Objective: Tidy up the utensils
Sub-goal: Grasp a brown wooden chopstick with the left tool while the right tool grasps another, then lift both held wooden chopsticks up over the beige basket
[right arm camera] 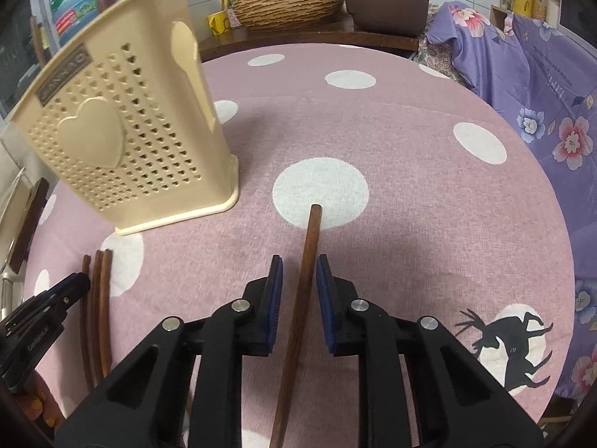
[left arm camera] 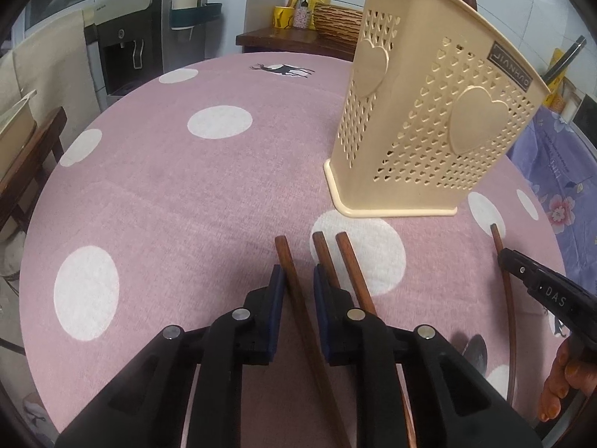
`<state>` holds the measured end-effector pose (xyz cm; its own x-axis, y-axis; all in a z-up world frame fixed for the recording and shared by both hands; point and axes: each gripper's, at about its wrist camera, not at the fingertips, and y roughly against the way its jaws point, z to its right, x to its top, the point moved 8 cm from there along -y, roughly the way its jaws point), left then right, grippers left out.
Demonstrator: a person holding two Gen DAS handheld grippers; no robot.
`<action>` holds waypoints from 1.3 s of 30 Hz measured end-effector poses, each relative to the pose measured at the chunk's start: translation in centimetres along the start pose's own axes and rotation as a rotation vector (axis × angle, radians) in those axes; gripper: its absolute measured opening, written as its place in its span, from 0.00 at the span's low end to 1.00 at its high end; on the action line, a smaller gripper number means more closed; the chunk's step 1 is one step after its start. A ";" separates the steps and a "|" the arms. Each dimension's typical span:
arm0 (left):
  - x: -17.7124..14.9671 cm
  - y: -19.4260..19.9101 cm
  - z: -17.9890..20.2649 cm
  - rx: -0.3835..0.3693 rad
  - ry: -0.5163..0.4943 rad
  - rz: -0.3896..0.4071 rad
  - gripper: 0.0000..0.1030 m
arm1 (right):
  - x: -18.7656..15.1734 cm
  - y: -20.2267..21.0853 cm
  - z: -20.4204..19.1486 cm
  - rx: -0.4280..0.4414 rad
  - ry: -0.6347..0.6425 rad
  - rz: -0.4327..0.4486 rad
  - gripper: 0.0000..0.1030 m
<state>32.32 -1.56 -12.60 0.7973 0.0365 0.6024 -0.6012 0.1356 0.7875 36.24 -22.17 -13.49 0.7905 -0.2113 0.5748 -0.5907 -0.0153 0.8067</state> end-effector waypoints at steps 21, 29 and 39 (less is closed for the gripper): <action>0.9 -0.9 -0.1 0.022 0.056 0.025 0.09 | 1.2 -0.9 0.1 -0.019 -0.007 0.041 0.08; 1.6 0.4 -0.4 -0.012 0.078 0.074 0.09 | 1.8 1.0 0.0 0.053 -0.035 0.099 0.08; 3.9 7.6 -0.4 -0.092 0.071 0.239 0.08 | 2.3 8.4 -1.1 0.173 0.005 0.244 0.07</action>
<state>30.91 0.05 -4.32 0.6367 0.1477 0.7568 -0.7684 0.2042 0.6065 33.31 -21.69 -5.25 0.6221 -0.2247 0.7500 -0.7820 -0.1312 0.6093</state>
